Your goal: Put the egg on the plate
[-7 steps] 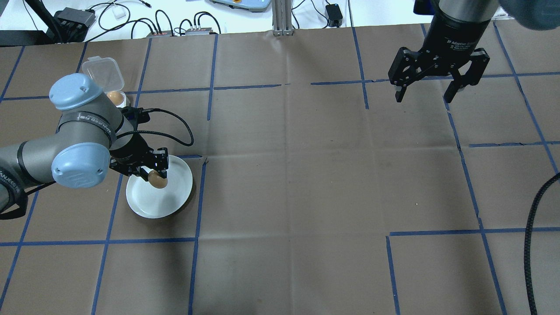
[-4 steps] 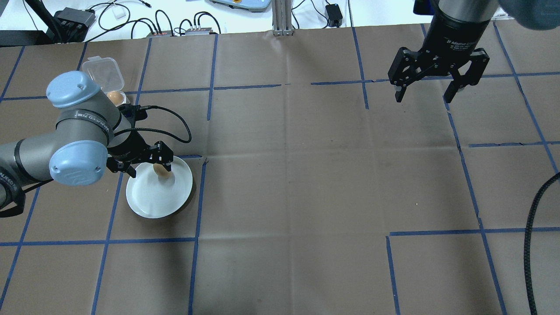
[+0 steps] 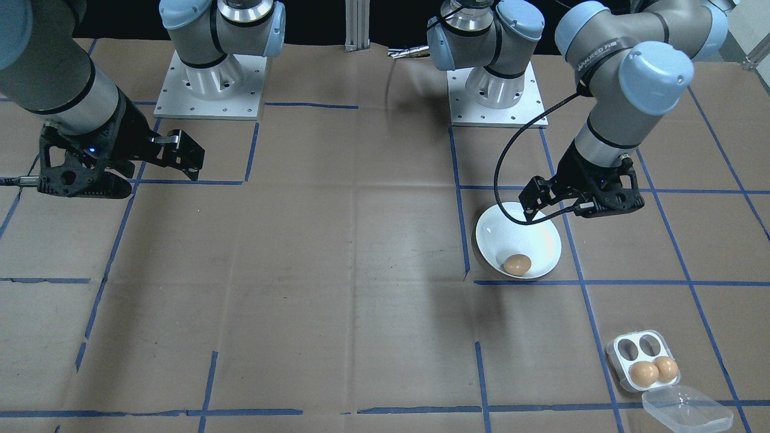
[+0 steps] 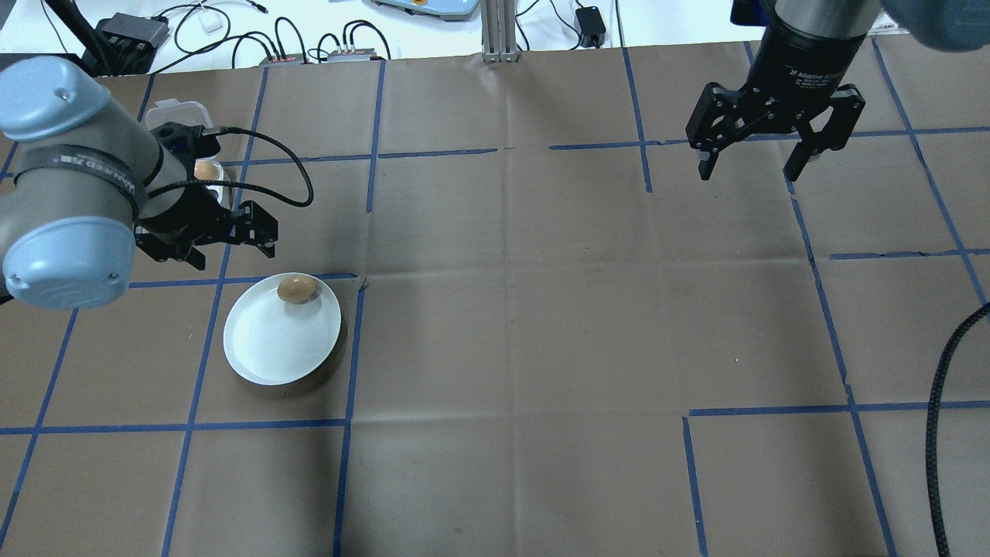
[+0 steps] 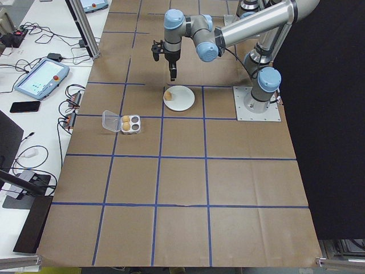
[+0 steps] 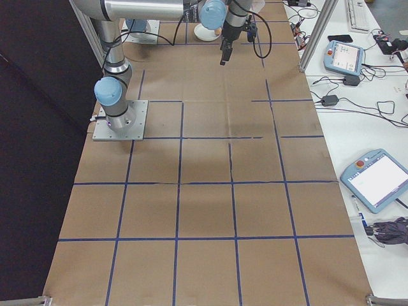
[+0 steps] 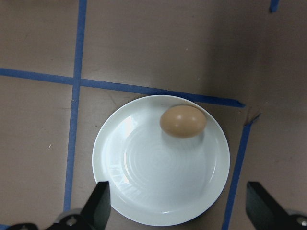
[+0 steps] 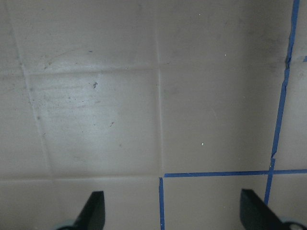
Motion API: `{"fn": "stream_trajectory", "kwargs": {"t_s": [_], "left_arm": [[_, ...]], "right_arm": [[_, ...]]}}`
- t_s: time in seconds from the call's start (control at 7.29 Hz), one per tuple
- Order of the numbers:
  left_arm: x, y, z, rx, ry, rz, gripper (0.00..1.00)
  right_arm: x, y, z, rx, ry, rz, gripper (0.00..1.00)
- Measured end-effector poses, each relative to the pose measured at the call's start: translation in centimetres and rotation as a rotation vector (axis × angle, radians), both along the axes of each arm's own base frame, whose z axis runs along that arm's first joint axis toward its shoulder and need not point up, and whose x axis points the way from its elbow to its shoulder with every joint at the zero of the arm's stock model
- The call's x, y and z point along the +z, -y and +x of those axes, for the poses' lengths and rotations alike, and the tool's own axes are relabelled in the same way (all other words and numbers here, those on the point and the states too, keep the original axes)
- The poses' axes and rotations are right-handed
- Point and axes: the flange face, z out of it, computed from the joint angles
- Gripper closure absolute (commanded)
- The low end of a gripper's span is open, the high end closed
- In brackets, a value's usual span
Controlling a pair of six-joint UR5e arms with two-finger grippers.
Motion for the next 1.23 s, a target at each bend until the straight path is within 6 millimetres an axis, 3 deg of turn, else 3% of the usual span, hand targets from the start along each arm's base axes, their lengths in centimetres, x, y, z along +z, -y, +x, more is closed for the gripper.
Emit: {"fn": "stream_trajectory", "kwargs": {"t_s": [0.27,0.41,0.55,0.96,1.23], "left_arm": [[5.8,2.2,-0.8,0.004,-0.005,0.014,0.00],[6.5,4.3,-0.3,0.003,-0.005,0.023,0.00],[5.8,7.3,1.5,0.002,-0.007,0.029,0.00],[3.3,16.6,13.8,0.014,-0.001,-0.002,0.01],[-1.2,21.0,18.3,-0.019,0.010,0.001,0.01]], "right_arm": [[0.0,0.0,0.0,0.000,0.000,0.000,0.00],[0.0,0.0,0.0,0.000,0.001,0.000,0.00],[0.0,0.0,0.0,0.000,0.001,0.000,0.00],[0.0,0.0,0.0,0.000,0.000,0.000,0.00],[0.0,0.0,0.0,0.000,0.000,0.000,0.00]]}}
